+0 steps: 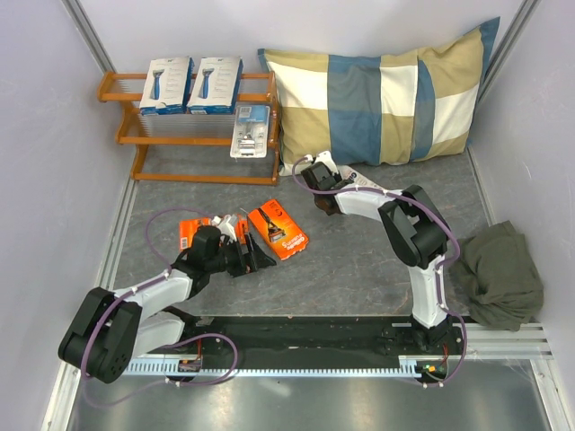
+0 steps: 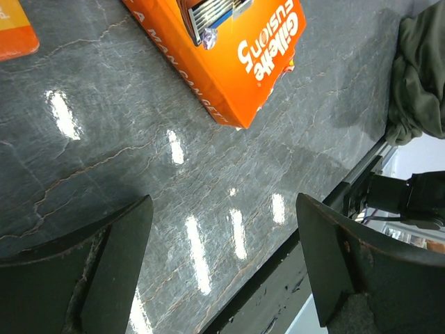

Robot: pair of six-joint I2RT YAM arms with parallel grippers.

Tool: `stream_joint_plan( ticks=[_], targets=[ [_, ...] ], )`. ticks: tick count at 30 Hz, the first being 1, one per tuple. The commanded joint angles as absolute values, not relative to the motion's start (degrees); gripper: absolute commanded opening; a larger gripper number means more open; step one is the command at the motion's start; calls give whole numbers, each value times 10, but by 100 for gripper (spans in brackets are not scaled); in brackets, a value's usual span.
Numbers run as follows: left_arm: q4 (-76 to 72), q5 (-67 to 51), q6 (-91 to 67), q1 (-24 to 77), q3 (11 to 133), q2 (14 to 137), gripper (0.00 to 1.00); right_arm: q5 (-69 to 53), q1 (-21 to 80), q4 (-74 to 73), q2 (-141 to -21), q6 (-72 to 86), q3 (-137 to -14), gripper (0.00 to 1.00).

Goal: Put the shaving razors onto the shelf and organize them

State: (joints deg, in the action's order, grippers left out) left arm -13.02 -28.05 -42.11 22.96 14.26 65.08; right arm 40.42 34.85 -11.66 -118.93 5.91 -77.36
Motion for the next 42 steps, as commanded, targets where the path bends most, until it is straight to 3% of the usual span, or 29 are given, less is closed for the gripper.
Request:
stream_joint_plan(
  ticks=[1,8,15,26,33,40,42],
  targets=[
    [-151,-287,-417,231,129,651,91,335,344,-130,-1173,79,-759,13],
    [-154,-287,-421,231,128,647,91,303,344,-121,-1110,87,-723,4],
    [-142,-287,-421,231,134,630,91,251,346,-126,-1007,98,-687,3],
    [-108,-281,-418,231,144,592,91,54,349,-157,-847,134,-634,2],
    [-92,-280,-415,231,151,582,91,-57,346,-189,-850,155,-628,4],
    [-84,-278,-412,231,146,570,91,1,327,-182,-920,178,-577,4],
    [-83,-277,-411,231,144,567,91,30,319,-185,-930,180,-573,11]
  ],
)
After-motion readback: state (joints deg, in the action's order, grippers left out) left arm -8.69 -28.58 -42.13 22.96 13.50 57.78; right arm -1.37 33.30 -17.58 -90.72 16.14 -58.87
